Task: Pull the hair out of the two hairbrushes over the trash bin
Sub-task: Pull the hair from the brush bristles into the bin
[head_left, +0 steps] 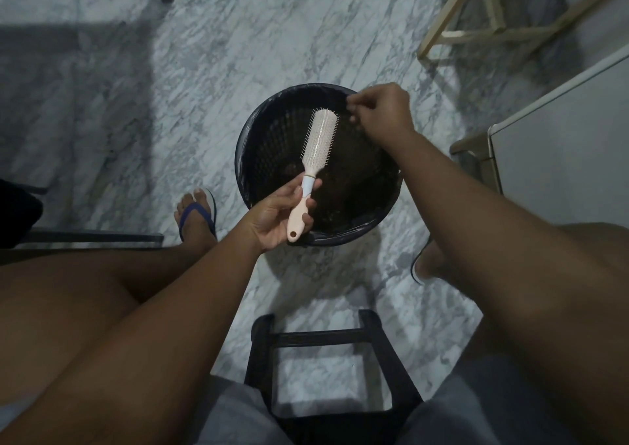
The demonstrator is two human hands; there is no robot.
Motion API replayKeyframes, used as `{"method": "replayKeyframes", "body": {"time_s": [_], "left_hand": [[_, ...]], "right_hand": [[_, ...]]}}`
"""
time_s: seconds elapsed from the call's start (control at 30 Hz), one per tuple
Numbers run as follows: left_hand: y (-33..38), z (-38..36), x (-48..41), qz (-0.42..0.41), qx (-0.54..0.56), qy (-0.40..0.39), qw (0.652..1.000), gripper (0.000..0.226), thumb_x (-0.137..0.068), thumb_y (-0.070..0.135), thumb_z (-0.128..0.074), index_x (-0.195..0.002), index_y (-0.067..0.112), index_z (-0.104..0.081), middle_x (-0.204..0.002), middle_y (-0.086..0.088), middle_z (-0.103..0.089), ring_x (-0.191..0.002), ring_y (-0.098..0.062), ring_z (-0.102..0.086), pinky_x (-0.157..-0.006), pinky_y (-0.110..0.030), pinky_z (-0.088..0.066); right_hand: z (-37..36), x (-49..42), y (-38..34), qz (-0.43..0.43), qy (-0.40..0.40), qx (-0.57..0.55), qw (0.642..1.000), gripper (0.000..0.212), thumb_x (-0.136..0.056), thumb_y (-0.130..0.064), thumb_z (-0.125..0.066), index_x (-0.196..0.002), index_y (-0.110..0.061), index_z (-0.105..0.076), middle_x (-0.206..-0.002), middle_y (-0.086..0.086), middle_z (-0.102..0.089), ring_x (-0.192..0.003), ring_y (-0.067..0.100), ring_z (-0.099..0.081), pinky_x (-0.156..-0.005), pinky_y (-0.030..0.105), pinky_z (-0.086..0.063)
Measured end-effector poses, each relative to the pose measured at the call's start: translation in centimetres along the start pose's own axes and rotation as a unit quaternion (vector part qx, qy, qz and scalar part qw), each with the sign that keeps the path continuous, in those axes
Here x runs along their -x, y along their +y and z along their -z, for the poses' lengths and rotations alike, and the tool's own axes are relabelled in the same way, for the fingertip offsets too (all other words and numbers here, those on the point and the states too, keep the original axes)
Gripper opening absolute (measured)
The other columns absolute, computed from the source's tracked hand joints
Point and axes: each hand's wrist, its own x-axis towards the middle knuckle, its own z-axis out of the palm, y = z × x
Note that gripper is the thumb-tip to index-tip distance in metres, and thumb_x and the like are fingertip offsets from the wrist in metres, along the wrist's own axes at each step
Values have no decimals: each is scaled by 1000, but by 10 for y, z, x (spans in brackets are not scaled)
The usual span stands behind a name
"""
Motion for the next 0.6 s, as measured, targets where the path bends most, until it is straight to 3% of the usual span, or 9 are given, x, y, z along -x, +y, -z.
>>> {"method": "replayKeyframes", "body": {"time_s": [0.07, 0.13, 0.23, 0.4, 0.53, 0.6], "left_hand": [[-1, -2, -2, 0, -3, 2, 1000, 55, -90, 5, -54, -143, 15, -46, -126, -4, -62, -80, -14, -61, -61, -26, -51], [-1, -5, -3, -2, -5, 9, 1000, 55, -89, 4, -55, -143, 15, -47, -127, -5, -62, -80, -13, -61, -61, -27, -52], [-1, -9, -5, -13, -24, 27, 999, 51, -89, 5, -55, -139, 16, -51, -126, -5, -63, -79, -14, -61, -60, -28, -52], [-1, -15, -3, -27, -34, 36, 998, 44, -89, 4, -56, -132, 16, -57, -123, -6, -66, -78, -15, -61, -60, -28, -52], [1, -17, -3, -31, -22, 29, 999, 40, -91, 5, -54, -128, 18, -59, -122, -5, -66, -77, -14, -61, -60, -27, -52], [2, -17, -3, -33, -19, 29, 999, 39, -92, 5, -53, -129, 17, -59, -121, -5, -66, -77, -14, -62, -60, -27, -52]], "right_hand": [[1, -4, -2, -25, 37, -39, 998, 13, -92, -10, -62, -97, -10, -74, -83, 4, -74, -62, 7, -68, -65, 31, -62], [-2, -1, -7, -23, -27, -43, 998, 21, -91, -26, -65, -106, -13, -72, -93, 4, -73, -77, 16, -71, -68, 36, -63], [-11, 9, -12, 20, -117, 33, 992, 48, -74, -48, -80, -113, -20, -72, -101, -4, -71, -92, 7, -68, -79, 22, -57], [-16, 7, -21, 35, -33, 58, 997, 24, -75, -41, -80, -89, -21, -80, -86, -3, -76, -83, 7, -70, -80, 25, -57], [-14, 3, -27, 20, -2, 73, 997, 17, -82, -34, -75, -87, -19, -80, -84, -3, -76, -80, 6, -68, -75, 18, -51], [-15, 2, -27, -8, 15, 38, 999, 17, -86, -27, -72, -84, -12, -78, -83, 2, -76, -75, 10, -71, -73, 20, -56]]}}
